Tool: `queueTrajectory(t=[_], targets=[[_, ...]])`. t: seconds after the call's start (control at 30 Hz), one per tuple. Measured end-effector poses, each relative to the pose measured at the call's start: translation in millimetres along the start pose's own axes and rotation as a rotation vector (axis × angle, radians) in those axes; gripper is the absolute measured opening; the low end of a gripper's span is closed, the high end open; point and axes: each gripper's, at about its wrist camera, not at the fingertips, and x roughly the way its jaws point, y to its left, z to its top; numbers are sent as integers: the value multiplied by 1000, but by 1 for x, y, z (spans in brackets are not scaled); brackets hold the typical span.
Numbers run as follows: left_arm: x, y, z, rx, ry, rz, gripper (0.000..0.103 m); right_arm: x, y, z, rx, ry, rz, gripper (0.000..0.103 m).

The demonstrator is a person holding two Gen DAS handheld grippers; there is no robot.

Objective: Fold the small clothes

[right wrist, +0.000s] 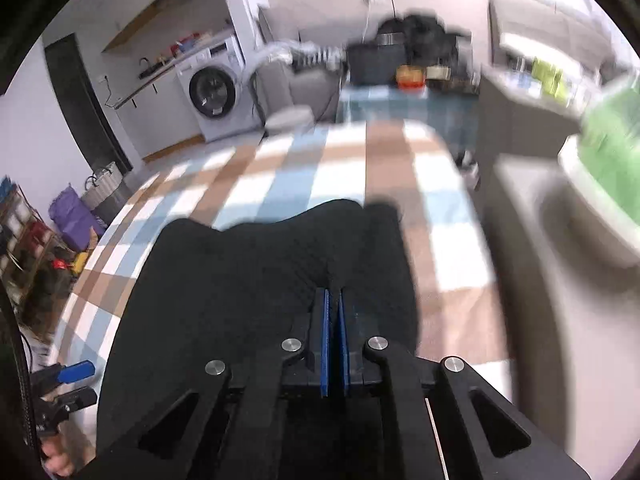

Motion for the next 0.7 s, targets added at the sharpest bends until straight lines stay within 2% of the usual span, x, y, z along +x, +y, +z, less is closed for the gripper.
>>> queueTrajectory(t=[0.1, 0.23, 0.27, 0.37, 0.47, 0.5, 0.57, 0.6, 0.7], targets=[[5, 0, 0, 2, 10, -2, 65, -6, 3, 3, -37, -14, -87, 4], [9, 0, -2, 6, 13, 8, 65, 39, -15, 0, 18, 161, -132, 9], [7, 1, -3, 5, 10, 12, 65, 43, -19, -2, 47, 175, -133, 11], [5, 4, -5, -6, 4, 20, 65, 29, -18, -6, 84, 145, -70, 19], [7, 8, -5, -21, 6, 20, 65, 8, 2, -9, 38, 91, -24, 35], [6, 8, -5, -19, 5, 22, 65, 4, 9, -8, 29, 88, 24, 43], [7, 8, -5, -10, 4, 20, 65, 8, 22, -8, 35, 123, 139, 45], [6, 7, -6, -7, 4, 18, 65, 13, 27, -9, 37, 154, 169, 45], [7, 7, -7, 0, 1, 21, 65, 39, 41, -13, 30, 239, 195, 45]])
